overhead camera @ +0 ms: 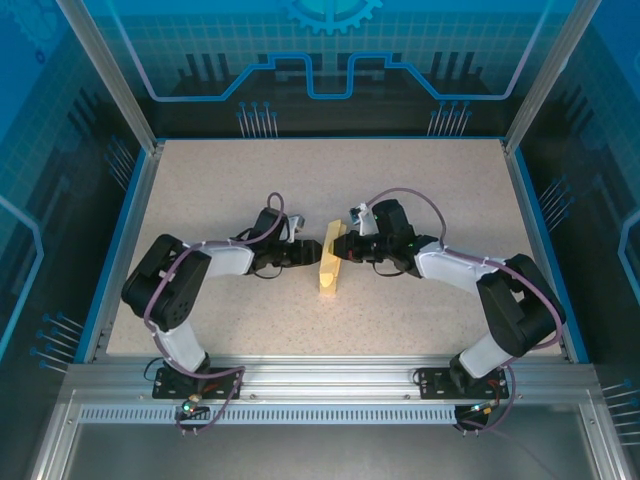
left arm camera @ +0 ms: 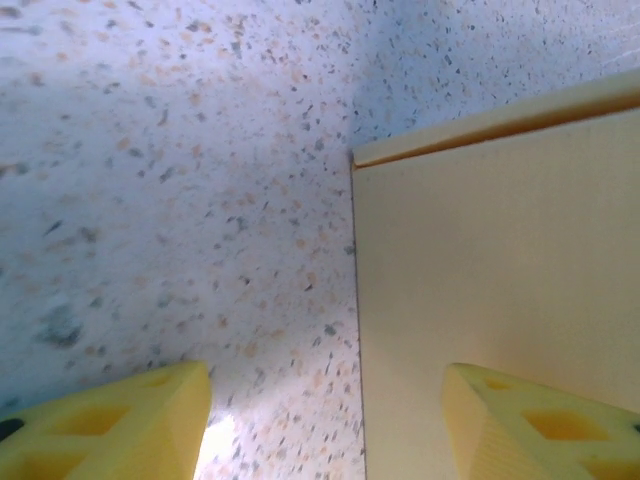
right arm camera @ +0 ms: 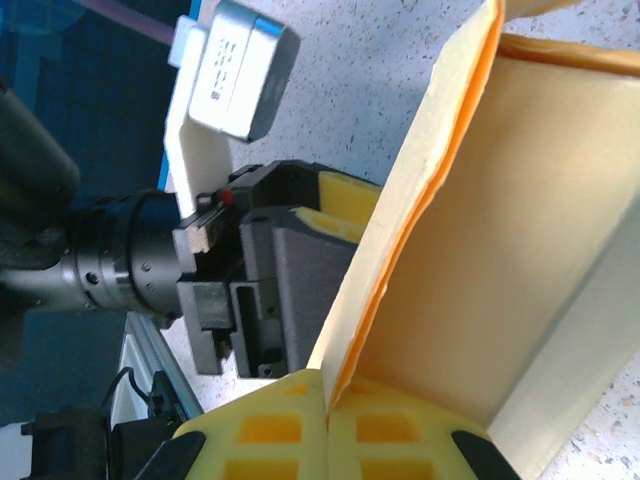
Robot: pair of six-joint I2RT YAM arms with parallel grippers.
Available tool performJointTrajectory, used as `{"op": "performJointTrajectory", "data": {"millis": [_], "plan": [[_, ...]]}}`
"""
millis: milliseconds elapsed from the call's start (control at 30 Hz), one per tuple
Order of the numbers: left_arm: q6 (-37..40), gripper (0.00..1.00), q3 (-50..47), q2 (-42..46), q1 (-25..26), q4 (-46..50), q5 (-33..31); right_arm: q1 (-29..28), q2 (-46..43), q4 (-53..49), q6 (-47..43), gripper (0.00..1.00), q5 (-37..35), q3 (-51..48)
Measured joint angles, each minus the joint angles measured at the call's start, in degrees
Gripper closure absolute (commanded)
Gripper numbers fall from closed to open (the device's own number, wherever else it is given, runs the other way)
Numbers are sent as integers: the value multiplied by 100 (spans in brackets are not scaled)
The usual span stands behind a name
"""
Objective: Fold the paper box
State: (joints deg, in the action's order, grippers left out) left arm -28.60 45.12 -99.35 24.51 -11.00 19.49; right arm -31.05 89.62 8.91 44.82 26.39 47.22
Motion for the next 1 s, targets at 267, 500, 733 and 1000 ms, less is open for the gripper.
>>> {"op": "performJointTrajectory", "data": {"millis": [267,500,733,1000], "plan": [[0,22,-1438,2013,42,-450,-984,-164,0,107,216,94,-348,0],[494,15,-2446,3550,1211,-1078,-1810,-203,-2,122,299,94,-437,0],[1237,14,-2623,3412,1934,-1764,-2468,-245,-2,122,323,94,-516,15],[1961,14,-2586,2356,2448,-2616,-3023,-271,-2,83,330,94,-560,48]]}}
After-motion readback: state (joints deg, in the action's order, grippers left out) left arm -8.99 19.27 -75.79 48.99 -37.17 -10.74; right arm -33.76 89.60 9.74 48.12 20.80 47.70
